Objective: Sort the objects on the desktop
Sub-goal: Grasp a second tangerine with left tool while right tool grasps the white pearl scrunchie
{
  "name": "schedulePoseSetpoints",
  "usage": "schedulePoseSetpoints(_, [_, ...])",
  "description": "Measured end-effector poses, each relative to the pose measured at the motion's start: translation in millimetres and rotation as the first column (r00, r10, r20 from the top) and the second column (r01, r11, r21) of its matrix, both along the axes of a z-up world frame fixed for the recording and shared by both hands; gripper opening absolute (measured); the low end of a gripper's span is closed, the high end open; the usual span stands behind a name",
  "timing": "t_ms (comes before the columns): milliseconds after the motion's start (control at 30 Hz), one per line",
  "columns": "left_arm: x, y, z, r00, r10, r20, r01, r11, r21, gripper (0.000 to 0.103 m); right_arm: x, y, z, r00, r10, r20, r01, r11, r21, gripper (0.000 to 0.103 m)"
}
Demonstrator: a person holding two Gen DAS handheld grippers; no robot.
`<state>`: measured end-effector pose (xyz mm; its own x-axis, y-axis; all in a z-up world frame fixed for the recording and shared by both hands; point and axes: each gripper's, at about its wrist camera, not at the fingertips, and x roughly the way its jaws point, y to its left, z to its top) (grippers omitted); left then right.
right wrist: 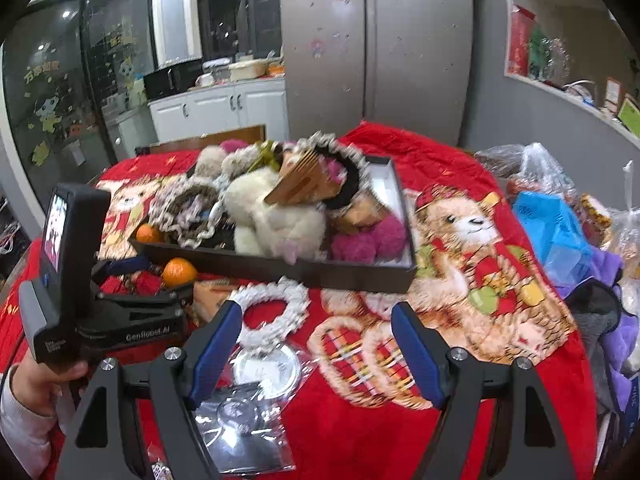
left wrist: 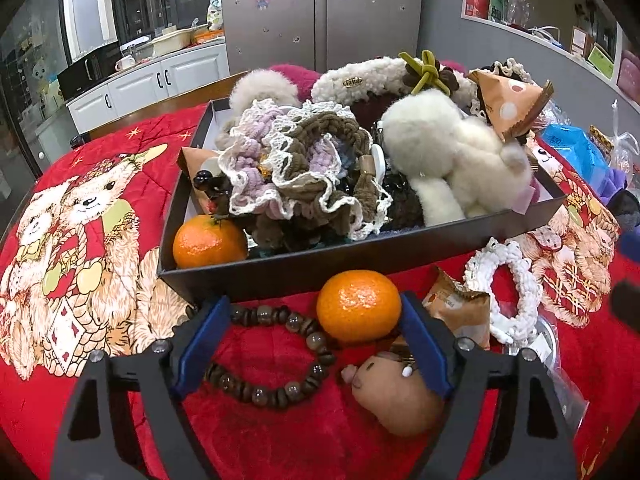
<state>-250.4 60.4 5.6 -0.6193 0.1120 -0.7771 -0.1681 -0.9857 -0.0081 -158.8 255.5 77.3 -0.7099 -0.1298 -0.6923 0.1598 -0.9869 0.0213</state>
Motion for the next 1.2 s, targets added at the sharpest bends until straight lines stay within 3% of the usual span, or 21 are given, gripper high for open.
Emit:
schedulePoseSetpoints(300, [0,0,0,1.0,-0.002,0.0,0.002,1.0,0.006,0.085,-14,-15,-42,0.996,0.03,0.085,-0.03,1.0,-0.003,0.079])
schedulePoseSetpoints(500, [0,0,0,1.0,-0.003,0.0,0.003,1.0,0.004,0.085,-30,-18,-52,0.995,0.01,0.095,-0.012,1.0,0.018,0.079])
schedulePoseSetpoints(633, [0,-1,0,1.0,-0.004,0.0,0.004,1.0,0.004,0.085,-41,-17,-63,0.992,0.019,0.125,-0.015,0.999,-0.029,0.079])
schedulePoseSetpoints(700, [1,0,0,1.0,-0.003,-0.001,0.003,1.0,0.004,0.084,-42,-19,-66,0.992,0.026,0.123,-0.021,0.999,-0.043,0.074])
schedulePoseSetpoints(767, [2,1,1,1.0,-0.007,-0.008,0.007,1.0,0.002,0.079,-41,-21,-65,0.992,0.045,0.117,-0.039,0.998,-0.051,0.053])
schedulePoseSetpoints(833, [4,4,2,1.0,-0.023,-0.019,0.022,1.0,-0.003,0.061,-41,-24,-63,0.991,0.065,0.116,-0.058,0.996,-0.068,0.032])
schedulePoseSetpoints(933, [5,9,3,0.999,-0.032,-0.028,0.032,0.999,-0.027,0.051,-40,-30,-63,0.99,0.085,0.111,-0.079,0.995,-0.057,0.016])
schedulePoseSetpoints(1033, [6,5,4,0.999,-0.021,-0.035,0.021,1.0,-0.005,0.039,-35,-35,-60,0.99,0.099,0.099,-0.095,0.994,-0.048,0.013])
schedulePoseSetpoints(1200, [8,0,6,0.999,-0.027,-0.039,0.029,0.999,0.035,0.039,-30,-36,-53,0.991,0.11,0.079,-0.107,0.993,-0.044,0.012])
